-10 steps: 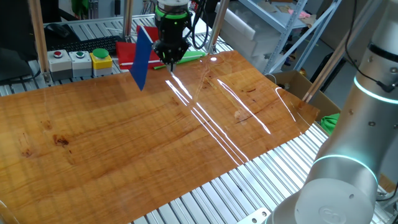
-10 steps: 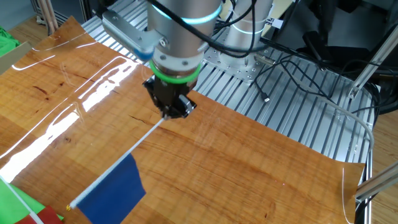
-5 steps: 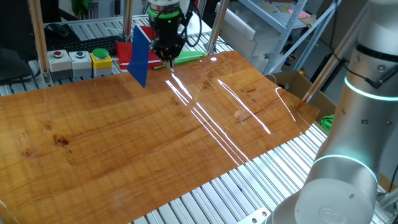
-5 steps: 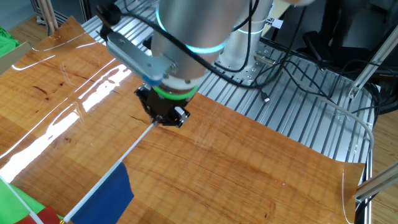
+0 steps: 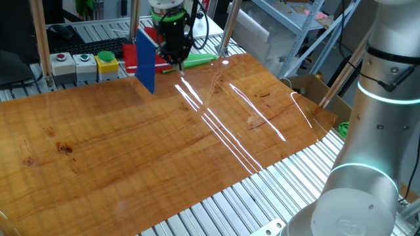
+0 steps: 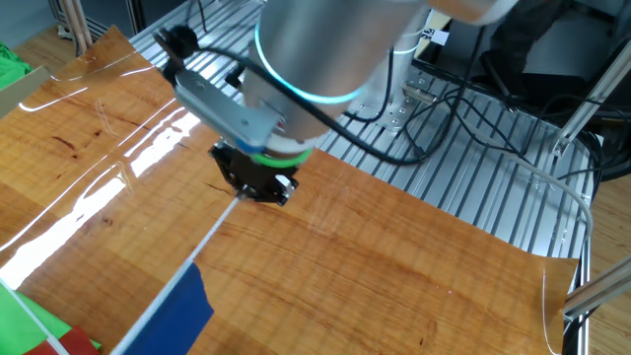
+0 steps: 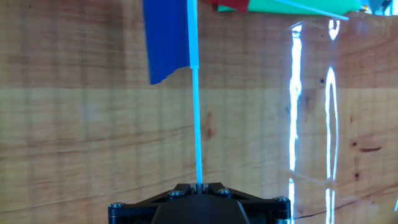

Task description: Wave the flag

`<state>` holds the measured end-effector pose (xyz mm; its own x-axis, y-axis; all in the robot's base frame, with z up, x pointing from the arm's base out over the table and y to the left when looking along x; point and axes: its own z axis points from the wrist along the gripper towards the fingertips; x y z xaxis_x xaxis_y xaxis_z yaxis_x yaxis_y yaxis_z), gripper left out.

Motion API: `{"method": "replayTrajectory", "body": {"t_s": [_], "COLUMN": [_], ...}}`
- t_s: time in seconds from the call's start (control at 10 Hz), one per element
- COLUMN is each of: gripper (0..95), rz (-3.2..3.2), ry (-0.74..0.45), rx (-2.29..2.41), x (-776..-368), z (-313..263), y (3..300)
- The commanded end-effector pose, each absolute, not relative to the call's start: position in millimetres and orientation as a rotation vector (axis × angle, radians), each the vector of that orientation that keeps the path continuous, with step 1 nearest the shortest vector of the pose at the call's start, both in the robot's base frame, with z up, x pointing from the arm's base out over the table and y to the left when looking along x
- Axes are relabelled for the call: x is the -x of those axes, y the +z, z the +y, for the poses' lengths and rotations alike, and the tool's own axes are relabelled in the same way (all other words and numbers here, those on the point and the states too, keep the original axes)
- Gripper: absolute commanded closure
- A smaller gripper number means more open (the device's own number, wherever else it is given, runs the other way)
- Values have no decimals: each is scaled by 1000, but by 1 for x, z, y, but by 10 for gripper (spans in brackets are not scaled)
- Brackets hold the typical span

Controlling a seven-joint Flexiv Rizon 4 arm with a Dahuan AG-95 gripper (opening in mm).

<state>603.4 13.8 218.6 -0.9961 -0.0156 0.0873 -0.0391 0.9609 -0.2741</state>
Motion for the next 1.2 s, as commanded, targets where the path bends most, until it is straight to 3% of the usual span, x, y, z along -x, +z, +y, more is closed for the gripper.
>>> {"method": "replayTrajectory", "body": {"t_s": [0.1, 0.3, 0.7, 0.9, 1.0, 1.2], "gripper": [950, 950, 950, 950, 950, 950], "rz": [-3073, -3045, -2977, -2917, -2902, -2921], "ry": [160, -57, -229, -430, -483, -449], "rx": [190, 420, 660, 794, 822, 818], "x": [-595, -590, -576, -574, -574, -575], "z": [32, 64, 113, 123, 126, 127], "y": [215, 214, 209, 205, 204, 203]}}
